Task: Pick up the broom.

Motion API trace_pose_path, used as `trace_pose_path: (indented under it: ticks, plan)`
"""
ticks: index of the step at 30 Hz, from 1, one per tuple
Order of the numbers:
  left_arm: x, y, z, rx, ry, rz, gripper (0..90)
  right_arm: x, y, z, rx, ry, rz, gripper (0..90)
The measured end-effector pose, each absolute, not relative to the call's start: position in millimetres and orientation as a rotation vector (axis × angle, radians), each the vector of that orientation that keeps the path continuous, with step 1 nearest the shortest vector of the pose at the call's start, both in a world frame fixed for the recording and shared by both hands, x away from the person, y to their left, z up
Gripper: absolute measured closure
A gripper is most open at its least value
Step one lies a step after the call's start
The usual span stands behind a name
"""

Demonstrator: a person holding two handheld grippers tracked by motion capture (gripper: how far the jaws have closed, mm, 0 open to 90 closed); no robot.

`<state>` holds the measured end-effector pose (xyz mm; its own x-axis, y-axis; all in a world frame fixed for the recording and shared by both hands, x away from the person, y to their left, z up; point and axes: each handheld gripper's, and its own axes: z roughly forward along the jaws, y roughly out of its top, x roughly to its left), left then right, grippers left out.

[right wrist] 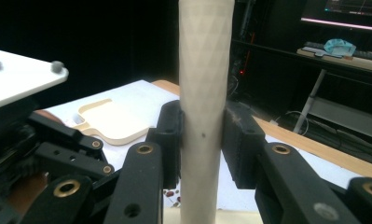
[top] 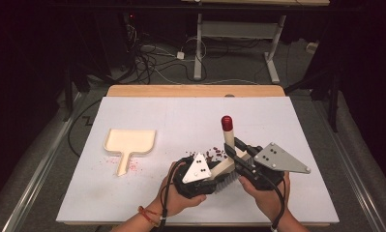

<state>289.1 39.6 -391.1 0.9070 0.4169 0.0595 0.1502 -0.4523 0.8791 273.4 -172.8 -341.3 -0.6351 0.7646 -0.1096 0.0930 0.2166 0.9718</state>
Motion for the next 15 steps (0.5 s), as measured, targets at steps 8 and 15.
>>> trace_pose_path:
  ticks: [8, 15]
  plan:
    - [298, 70, -390, 2.118, 0.303, 0.183, 66.2, 269, -193, -341, 0.559, 2.146, 1.557, 54.3]
    - [290, 68, -386, 2.170, 0.108, 0.111, 66.2, 280, -215, -367, 0.331, 2.475, 1.310, 43.7]
